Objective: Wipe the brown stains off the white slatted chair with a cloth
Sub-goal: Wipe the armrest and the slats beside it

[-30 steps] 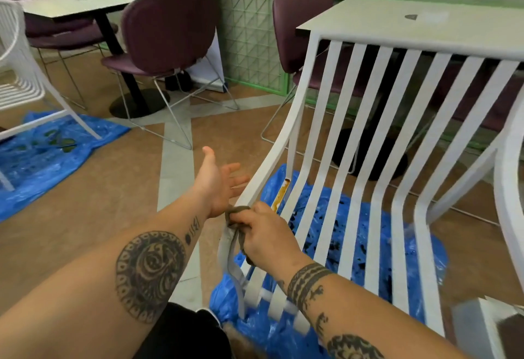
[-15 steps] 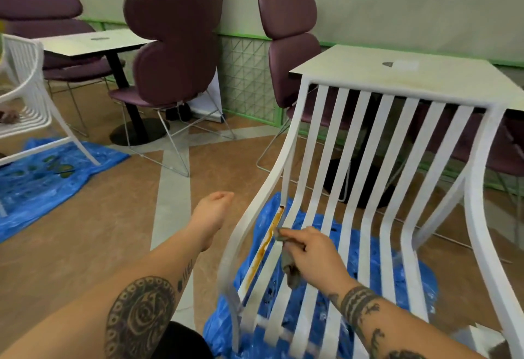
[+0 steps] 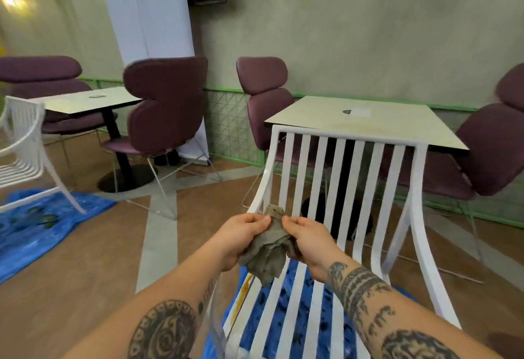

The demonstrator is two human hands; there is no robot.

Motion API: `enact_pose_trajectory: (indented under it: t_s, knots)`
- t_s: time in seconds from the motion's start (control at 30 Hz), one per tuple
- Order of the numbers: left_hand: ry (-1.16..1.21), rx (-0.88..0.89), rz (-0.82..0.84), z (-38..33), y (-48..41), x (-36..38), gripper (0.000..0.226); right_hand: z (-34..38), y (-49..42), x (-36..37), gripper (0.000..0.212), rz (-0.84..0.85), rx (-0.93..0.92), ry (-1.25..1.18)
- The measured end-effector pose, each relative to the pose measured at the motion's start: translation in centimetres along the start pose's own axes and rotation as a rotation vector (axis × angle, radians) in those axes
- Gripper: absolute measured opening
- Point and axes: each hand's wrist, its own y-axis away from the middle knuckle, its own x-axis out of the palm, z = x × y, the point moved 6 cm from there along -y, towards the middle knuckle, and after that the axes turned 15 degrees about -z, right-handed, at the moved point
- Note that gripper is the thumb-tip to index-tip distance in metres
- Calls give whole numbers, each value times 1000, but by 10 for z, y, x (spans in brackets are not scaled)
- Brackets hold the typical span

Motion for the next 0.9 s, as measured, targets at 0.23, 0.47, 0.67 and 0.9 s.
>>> enact_pose_trajectory:
  t_s: [0.23, 0.47, 0.67, 0.9]
  knots:
    - [50, 24, 88, -27, 27, 23, 32, 28, 21, -27, 32, 36, -21, -22]
    - [-20, 16, 210, -34, 48, 38, 43, 40, 28, -53, 20, -41, 55, -181]
    - [201, 33, 135, -30, 44, 30, 39, 27, 27, -57, 26, -116, 188, -434]
    - [593, 60, -79, -40, 46, 43, 39, 19, 26, -36, 27, -105, 266, -561]
